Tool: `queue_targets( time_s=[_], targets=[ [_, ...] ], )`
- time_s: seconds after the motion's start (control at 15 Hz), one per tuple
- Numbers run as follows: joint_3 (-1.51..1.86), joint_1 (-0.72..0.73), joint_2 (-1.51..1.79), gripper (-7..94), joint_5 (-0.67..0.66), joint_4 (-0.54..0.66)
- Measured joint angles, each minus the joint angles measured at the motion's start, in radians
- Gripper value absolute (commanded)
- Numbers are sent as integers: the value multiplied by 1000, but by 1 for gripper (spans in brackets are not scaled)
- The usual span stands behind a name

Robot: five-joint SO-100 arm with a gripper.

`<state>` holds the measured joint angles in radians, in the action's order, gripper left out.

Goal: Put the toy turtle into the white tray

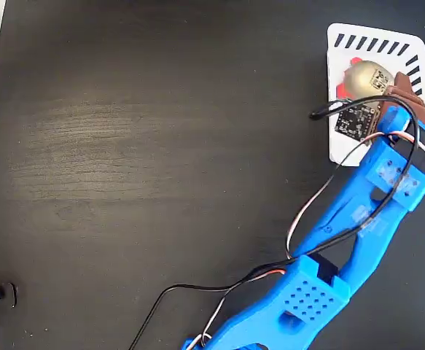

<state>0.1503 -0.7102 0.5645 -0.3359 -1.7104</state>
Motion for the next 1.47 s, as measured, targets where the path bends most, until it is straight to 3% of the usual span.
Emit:
queue_targets(
  time_s=[0.07,0.27,0.33,0.67,0.93,1.2,1.47],
  targets=[
    [8,-2,3,48,0,0],
    [141,-2,132,5,25,0],
    [216,11,207,0,51,3],
    [739,179,713,0,206,86],
    [1221,413,1134,0,333,288],
    [1753,611,1532,0,388,598],
    [2232,701,1980,0,413,770]
  ],
)
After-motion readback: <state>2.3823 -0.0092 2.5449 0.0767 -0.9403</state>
